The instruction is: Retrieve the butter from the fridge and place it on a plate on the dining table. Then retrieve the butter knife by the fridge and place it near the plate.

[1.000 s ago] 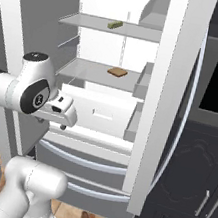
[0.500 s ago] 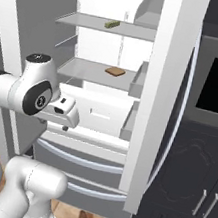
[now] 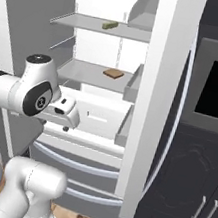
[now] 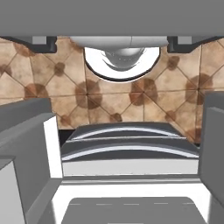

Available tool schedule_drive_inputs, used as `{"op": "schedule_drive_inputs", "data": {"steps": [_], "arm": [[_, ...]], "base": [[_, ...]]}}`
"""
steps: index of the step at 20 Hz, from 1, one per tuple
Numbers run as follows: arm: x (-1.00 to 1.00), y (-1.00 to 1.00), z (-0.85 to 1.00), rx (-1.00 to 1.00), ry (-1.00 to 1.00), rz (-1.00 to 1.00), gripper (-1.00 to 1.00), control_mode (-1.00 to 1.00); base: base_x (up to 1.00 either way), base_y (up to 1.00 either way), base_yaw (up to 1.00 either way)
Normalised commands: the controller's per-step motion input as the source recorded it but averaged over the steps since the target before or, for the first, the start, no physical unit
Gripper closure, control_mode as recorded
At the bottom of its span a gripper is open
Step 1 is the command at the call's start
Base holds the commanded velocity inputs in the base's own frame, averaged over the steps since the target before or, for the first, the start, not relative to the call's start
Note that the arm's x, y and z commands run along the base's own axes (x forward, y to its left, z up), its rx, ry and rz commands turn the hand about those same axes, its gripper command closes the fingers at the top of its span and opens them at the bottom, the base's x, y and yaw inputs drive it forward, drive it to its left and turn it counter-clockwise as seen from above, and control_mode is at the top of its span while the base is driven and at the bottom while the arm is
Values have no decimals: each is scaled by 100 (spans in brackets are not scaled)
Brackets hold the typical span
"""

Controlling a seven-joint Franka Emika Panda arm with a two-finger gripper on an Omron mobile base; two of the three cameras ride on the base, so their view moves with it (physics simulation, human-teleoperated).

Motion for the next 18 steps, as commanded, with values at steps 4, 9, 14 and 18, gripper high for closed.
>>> {"op": "schedule_drive_inputs", "data": {"steps": [4, 9, 14, 18], "arm": [[0, 0, 0, 0, 0, 0, -100, 100], [0, 0, 0, 0, 0, 0, -100, 100], [0, 0, 0, 0, 0, 0, -100, 100], [0, 0, 0, 0, 0, 0, -100, 100]], "base": [[89, 0, 0], [82, 13, 0], [76, 28, 0], [69, 27, 0]]}}
